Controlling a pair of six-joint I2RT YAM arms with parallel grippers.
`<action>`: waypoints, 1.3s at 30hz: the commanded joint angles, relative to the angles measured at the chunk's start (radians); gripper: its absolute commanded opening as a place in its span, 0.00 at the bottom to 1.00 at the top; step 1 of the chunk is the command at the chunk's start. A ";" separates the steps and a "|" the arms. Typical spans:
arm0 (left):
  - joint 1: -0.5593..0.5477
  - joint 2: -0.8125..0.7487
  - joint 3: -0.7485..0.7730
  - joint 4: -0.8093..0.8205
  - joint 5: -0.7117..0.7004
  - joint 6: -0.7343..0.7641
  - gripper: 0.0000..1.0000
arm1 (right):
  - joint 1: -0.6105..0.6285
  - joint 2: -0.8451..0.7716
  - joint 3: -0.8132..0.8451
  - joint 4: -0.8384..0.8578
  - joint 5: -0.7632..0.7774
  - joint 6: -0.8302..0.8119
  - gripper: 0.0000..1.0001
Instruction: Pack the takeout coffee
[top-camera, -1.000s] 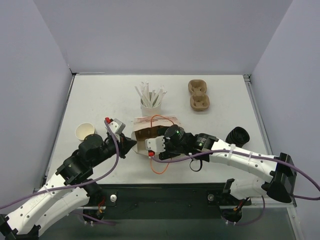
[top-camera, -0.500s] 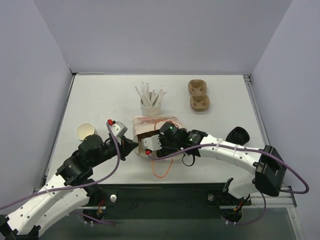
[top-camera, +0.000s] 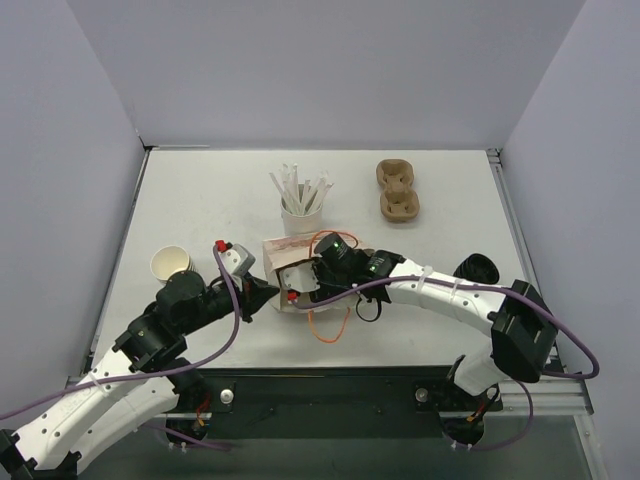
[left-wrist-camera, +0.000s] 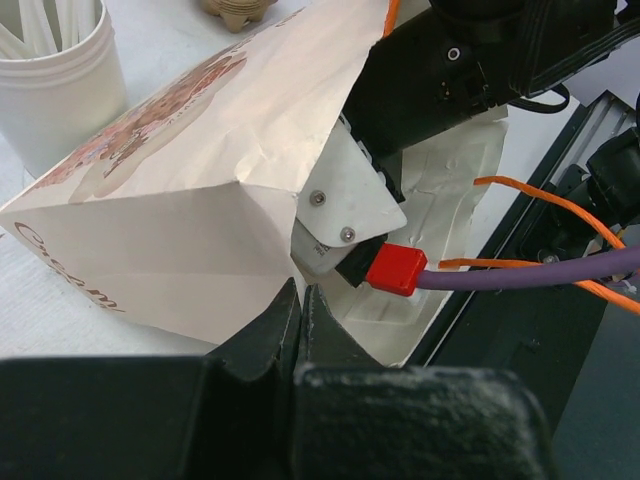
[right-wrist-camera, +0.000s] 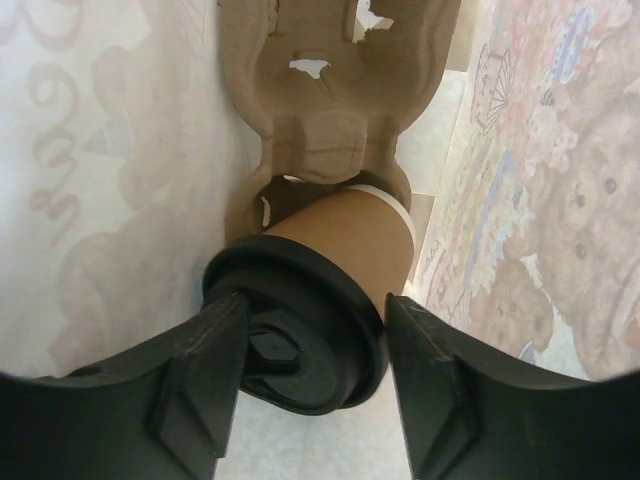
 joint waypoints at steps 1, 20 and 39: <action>0.003 -0.014 0.015 0.063 0.010 0.000 0.00 | -0.017 0.008 0.042 -0.050 -0.018 -0.018 0.52; 0.004 0.000 0.038 0.018 -0.033 0.038 0.00 | -0.049 -0.056 0.073 -0.145 -0.118 -0.058 0.00; 0.006 0.098 0.165 -0.071 -0.148 0.052 0.00 | 0.124 -0.154 0.410 -0.495 -0.235 0.243 0.00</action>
